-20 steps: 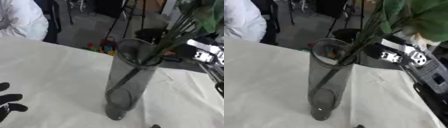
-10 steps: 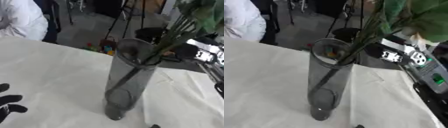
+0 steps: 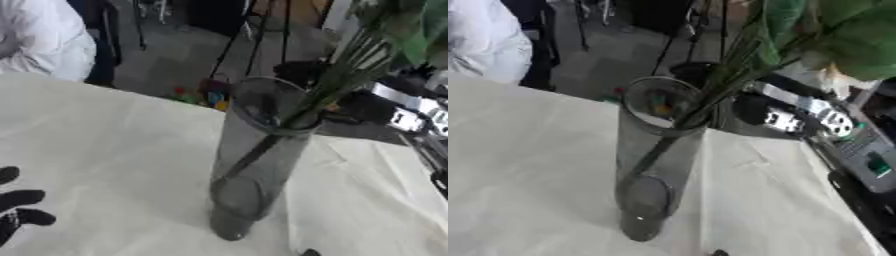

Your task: Arrange flowers into the vase.

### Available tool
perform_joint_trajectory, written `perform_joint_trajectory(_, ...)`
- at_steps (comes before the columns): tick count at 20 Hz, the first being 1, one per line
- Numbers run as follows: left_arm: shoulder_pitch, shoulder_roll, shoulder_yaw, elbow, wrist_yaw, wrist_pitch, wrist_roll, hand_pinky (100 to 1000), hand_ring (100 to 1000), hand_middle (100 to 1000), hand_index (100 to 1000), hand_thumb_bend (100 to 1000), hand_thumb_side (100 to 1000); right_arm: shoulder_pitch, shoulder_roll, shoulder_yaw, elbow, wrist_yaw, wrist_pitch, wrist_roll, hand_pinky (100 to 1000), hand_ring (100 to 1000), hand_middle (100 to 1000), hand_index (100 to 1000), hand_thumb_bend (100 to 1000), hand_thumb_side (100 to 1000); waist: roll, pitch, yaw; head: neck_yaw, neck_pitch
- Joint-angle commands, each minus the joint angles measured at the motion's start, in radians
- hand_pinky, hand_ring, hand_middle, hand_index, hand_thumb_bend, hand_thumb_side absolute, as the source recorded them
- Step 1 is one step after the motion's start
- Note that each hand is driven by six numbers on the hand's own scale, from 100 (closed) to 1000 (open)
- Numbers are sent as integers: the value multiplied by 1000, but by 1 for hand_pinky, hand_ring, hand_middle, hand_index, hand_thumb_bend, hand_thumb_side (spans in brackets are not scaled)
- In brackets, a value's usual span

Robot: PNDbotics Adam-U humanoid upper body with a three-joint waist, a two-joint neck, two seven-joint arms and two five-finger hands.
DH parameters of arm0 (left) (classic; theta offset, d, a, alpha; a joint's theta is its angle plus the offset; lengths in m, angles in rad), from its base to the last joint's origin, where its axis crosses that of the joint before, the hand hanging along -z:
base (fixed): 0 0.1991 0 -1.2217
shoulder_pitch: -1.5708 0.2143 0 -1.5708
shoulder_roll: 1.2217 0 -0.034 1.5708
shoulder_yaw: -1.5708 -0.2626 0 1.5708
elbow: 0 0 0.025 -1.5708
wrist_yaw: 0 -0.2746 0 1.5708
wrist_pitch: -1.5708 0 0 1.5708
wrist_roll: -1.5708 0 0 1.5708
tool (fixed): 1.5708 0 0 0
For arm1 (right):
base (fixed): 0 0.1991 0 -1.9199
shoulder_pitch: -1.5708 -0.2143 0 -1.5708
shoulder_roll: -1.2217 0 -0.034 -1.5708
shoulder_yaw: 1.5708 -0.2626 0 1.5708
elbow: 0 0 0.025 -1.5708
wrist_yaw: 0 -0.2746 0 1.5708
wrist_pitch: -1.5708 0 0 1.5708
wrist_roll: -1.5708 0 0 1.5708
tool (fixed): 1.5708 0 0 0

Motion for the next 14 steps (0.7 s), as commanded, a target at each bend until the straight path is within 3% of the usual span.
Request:
perform_joint_trajectory(1,-5,10,-5,-18,1,0,-4,544,659,731,945,317,1000,-3,-50,-23,-4,13,-3,-11,1000,1000,1000,1000,371,1000,10,-32,-3,0,-12)
perform_joint_trajectory(14,-2,10,-7,-18,-2,4,-7,545,663,734,947,313,1000,8,-52,-31,14,15,-6,-16,1000,1000,1000,1000,341,1000,14,-28,-6,-3,-14)
